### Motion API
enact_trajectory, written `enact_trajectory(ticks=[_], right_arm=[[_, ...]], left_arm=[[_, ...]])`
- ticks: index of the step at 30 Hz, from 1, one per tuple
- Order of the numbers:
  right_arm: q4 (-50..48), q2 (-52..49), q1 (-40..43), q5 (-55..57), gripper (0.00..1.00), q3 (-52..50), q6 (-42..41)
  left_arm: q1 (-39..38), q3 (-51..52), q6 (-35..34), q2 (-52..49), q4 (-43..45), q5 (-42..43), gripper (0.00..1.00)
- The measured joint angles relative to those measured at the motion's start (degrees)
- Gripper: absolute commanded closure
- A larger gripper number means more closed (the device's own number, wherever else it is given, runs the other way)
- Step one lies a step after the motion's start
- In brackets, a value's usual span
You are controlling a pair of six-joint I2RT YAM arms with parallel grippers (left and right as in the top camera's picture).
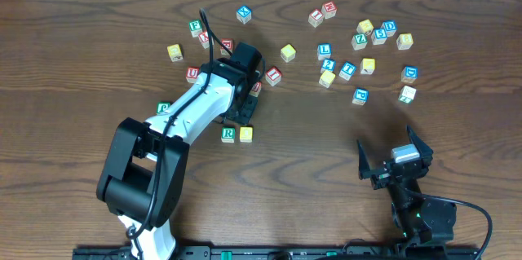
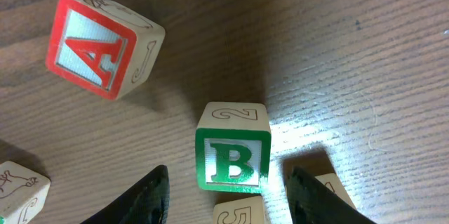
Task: Spell out ROBOT
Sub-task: 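Close the left gripper on the green B block and lift it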
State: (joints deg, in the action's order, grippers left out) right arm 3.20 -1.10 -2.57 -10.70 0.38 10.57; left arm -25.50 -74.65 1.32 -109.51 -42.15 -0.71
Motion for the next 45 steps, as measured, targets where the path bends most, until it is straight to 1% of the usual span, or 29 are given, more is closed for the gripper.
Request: enact_trajectory(ticks=[13,19,37,45], right_arm=[[0.0,0.0,0.0,0.0,0.01,0.0,0.0],[0.0,0.0,0.0,0.0,0.01,0.0,0.0],[0.0,0.0,0.0,0.0,0.01,0.0,0.0],[0.0,0.0,0.0,0.0,0.01,0.0,0.0]], left_arm=[[0.0,0.0,0.0,0.0,0.9,1.7,0.48],[0.0,0.0,-0.2,-1.9,1.5,1.7,0.48],[0.0,0.1,-0.5,-1.9,2.5,1.7,0.48],[0.0,0.2,-1.1,-3.9,3.2,1.7,0.48]])
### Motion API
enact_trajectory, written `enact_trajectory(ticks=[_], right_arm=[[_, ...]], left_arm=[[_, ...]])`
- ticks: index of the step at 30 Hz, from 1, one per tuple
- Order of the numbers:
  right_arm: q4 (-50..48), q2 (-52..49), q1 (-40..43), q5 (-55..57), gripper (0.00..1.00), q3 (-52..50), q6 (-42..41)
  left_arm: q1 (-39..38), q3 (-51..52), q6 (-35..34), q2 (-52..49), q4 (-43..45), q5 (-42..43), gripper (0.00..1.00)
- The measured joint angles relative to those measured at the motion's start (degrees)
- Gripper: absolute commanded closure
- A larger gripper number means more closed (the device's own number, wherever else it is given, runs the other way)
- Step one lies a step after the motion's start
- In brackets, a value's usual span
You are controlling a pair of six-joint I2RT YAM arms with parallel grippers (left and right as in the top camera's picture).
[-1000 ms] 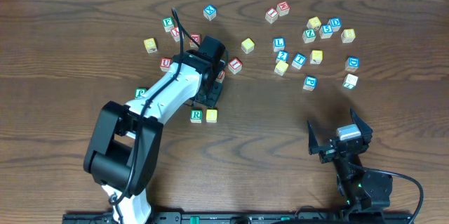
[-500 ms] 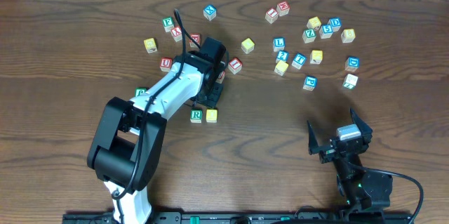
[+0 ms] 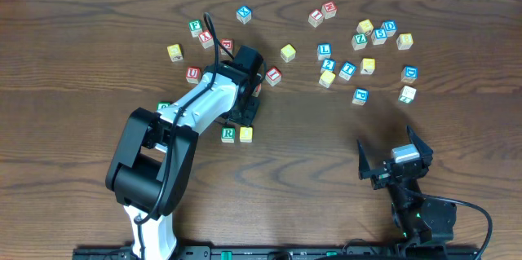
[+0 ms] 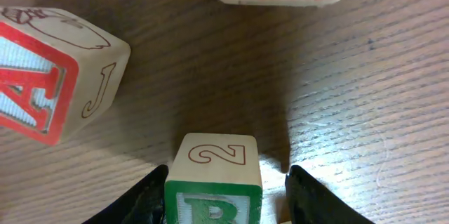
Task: Spell out ROBOT
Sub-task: 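Close the left gripper on the green B block and lift it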
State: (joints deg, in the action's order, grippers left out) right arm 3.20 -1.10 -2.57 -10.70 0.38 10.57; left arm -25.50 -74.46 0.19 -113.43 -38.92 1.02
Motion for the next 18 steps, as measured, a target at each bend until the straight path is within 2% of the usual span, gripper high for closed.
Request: enact_trajectory(ticks=[1,5,6,18], right_arm=[[0.0,0.0,0.0,0.0,0.01,0.0,0.0],[0.0,0.0,0.0,0.0,0.01,0.0,0.0],[0.0,0.0,0.0,0.0,0.01,0.0,0.0],[0.0,0.0,0.0,0.0,0.01,0.0,0.0]], left_arm=[[0.0,0.0,0.0,0.0,0.1,0.0,0.49],[0.0,0.0,-0.3,0.0,0.3,0.0,0.73],[0.0,0.0,-0.1,0.0,0.3,0.1,0.75],[0.0,-0.3,-0.2,0.1,-1.9,0.2,0.75]])
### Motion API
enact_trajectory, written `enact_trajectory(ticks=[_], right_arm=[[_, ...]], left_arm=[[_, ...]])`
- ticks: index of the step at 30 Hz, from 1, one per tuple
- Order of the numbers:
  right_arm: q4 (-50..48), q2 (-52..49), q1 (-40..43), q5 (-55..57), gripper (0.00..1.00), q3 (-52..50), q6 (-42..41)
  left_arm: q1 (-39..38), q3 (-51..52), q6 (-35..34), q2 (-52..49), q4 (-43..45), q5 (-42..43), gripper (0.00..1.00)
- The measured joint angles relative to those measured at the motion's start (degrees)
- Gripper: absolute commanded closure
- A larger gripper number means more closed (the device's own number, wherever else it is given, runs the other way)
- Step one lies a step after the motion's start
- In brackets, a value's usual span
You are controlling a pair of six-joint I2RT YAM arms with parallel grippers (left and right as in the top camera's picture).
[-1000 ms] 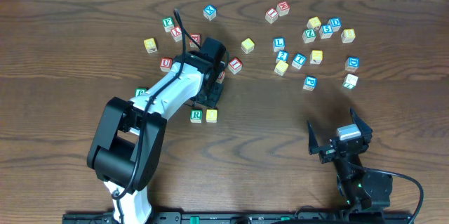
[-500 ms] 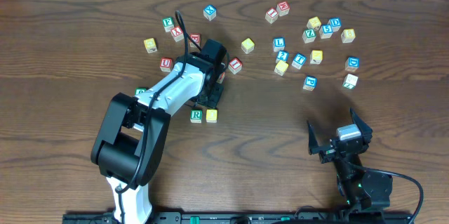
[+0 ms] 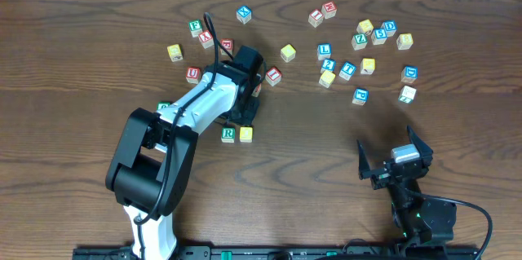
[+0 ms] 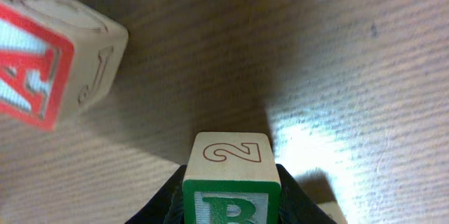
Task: Spell out ROBOT
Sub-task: 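Close the left gripper on the green B block and lift it, then carry the B block with the left gripper toward the O block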
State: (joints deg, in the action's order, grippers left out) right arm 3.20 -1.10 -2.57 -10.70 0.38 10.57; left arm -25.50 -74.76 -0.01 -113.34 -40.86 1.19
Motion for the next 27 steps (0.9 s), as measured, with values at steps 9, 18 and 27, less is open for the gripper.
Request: enact_trajectory(ticks=[9,18,27], right_arm=[[0.0,0.0,0.0,0.0,0.01,0.0,0.0],[0.0,0.0,0.0,0.0,0.01,0.0,0.0],[0.0,0.0,0.0,0.0,0.01,0.0,0.0]], left_arm=[[0.0,-0.3,-0.7,9.8,-0.8,0.0,0.75],[-0.6,-1.0,-12.7,21.8,-4.2,0.0,0.81],[-10.5,-1.0,-19.3,21.4,-4.8,-1.0,0.81]])
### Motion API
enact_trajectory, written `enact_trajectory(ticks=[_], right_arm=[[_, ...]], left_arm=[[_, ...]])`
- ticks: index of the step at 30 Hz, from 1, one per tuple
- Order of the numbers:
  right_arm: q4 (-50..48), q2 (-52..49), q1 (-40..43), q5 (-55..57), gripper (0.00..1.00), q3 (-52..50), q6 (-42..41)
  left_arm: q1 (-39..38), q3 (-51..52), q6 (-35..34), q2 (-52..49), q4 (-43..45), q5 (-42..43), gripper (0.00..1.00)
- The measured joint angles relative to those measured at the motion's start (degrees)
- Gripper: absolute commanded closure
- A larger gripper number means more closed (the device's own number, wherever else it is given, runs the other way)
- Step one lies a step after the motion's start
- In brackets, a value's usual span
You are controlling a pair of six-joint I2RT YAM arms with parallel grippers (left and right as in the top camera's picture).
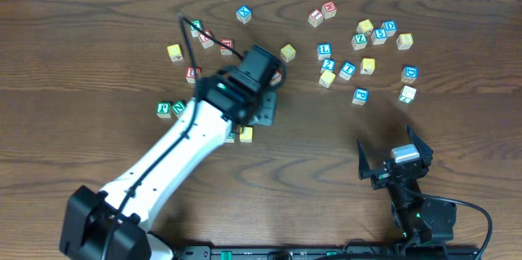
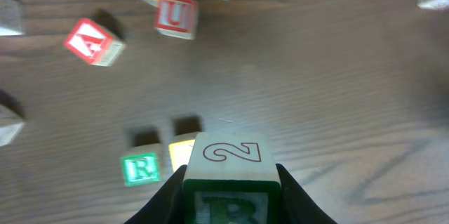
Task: Spell out ROBOT
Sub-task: 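Carry the B block with the left gripper toward the O block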
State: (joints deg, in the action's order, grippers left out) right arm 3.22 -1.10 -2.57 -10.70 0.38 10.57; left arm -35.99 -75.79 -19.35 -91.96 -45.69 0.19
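A green B block (image 2: pixel 228 157), with a "2" on its upper face, is gripped in my left gripper (image 2: pixel 230 197), which is shut on it and holds it well above the table. Below it lie a green R block (image 2: pixel 141 168) and a yellow block (image 2: pixel 179 154), side by side; the B block partly covers the yellow one. In the overhead view my left gripper (image 1: pixel 263 109) hangs over the table's middle, with the B block hidden under it. The yellow block (image 1: pixel 245 134) shows beside the arm. My right gripper (image 1: pixel 391 158) rests open at the front right, holding nothing.
A red A block (image 2: pixel 91 41) and a red U block (image 2: pixel 175 15) lie further back on the left. Several more letter blocks are scattered across the back right, among them a blue L (image 1: pixel 325 50) and a yellow one (image 1: pixel 287 52). Two green blocks (image 1: pixel 165 109) sit left of the arm.
My left gripper, shut on the B block low at the table, is now raised high with it. The R and yellow blocks have come into the wrist view. The right arm has not moved.
My left gripper was open above the B block, near the red A block. Then its fingers stood on either side of the block. Then it was shut on the block at the table. Now it holds the block high near the R and yellow blocks.
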Motion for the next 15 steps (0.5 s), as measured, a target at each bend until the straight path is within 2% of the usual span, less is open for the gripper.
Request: enact_trajectory(ticks=[6,15], right_arm=[[0.0,0.0,0.0,0.0,0.01,0.0,0.0],[0.0,0.0,0.0,0.0,0.01,0.0,0.0]], left_arm=[[-5.9,0.0,-3.2,-4.3,0.6,-4.5,0.81],[-9.0,0.0,-5.3,-16.0,2.5,-5.7,0.81]])
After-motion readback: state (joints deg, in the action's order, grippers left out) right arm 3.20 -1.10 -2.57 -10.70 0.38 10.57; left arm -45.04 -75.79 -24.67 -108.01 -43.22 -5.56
